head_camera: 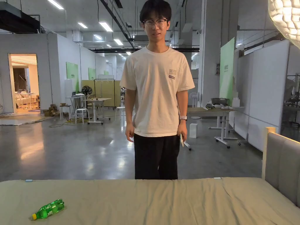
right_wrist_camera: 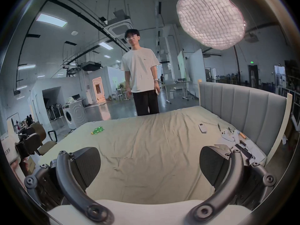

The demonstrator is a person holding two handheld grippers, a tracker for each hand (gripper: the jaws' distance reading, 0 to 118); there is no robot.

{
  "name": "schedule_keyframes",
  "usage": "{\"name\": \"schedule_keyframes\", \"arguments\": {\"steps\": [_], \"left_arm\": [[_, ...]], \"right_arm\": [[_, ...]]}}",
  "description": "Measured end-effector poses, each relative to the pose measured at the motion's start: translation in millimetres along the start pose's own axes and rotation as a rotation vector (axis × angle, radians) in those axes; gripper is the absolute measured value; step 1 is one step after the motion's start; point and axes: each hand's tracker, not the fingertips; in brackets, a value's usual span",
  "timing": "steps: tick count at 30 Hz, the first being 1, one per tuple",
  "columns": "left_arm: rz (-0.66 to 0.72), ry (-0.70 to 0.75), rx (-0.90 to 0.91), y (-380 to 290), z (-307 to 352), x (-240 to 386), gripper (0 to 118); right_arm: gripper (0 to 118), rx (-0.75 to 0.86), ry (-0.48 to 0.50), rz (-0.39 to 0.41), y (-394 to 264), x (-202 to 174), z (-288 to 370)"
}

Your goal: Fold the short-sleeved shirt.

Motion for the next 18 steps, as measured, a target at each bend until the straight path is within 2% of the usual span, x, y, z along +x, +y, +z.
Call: {"name": "schedule_keyframes", "arguments": {"steps": [4, 7, 13, 18], "left_arm": [[-0.013, -0.008, 0.001, 0, 0, 1, 118], [-0.009, -0.004, 0.000, 0, 0, 0, 118], [0.000, 0.002, -0.011, -3, -3, -3, 118], [0.003, 0.001, -0.009, -4, -5, -3, 118]], "right_arm": [[118, -0.007, 0.010, -0.051, -2, 3, -3], [118, -0.007, -0.034, -0.025, -2, 2, -6], [118, -0.013, -0.048, -0.031, -4, 4, -10], [118, -0.018, -0.061, 0.016, -5, -2, -13]]}}
